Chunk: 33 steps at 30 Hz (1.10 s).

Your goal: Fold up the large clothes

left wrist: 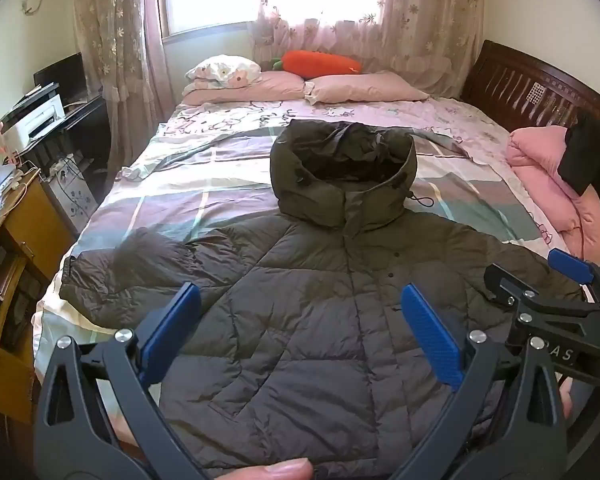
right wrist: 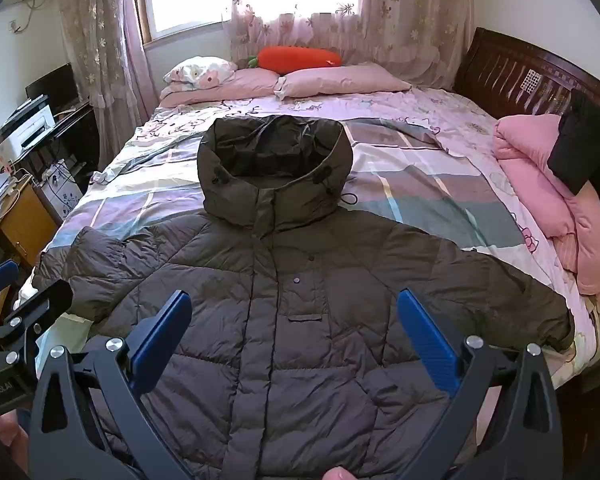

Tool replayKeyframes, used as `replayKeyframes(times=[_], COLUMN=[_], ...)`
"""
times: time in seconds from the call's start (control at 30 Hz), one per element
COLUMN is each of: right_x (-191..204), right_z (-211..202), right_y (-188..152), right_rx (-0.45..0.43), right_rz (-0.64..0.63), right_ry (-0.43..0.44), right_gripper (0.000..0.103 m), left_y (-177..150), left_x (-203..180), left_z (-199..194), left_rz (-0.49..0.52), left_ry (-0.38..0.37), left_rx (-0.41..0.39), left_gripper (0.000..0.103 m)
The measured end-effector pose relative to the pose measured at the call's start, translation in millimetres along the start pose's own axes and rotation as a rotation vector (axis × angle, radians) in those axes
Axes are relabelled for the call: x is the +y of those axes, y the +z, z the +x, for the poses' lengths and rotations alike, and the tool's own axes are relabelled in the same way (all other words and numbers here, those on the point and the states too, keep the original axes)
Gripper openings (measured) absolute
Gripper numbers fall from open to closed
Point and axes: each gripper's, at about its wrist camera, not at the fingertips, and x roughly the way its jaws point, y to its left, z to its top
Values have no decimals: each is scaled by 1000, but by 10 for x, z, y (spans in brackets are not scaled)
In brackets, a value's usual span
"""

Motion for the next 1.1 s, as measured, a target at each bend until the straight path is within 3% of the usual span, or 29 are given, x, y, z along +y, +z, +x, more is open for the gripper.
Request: replayKeyframes(times=[1.1], right_x=[48], right_z=[114], right_y=[-67], right_rx=[13], right_rz=[2], right_ry=[4], right_gripper=[102], left_y=[0], left_x=[2], left_z=[-5], left_rz=[3], left_ry=[1], left_rx=[8], left_gripper=[101])
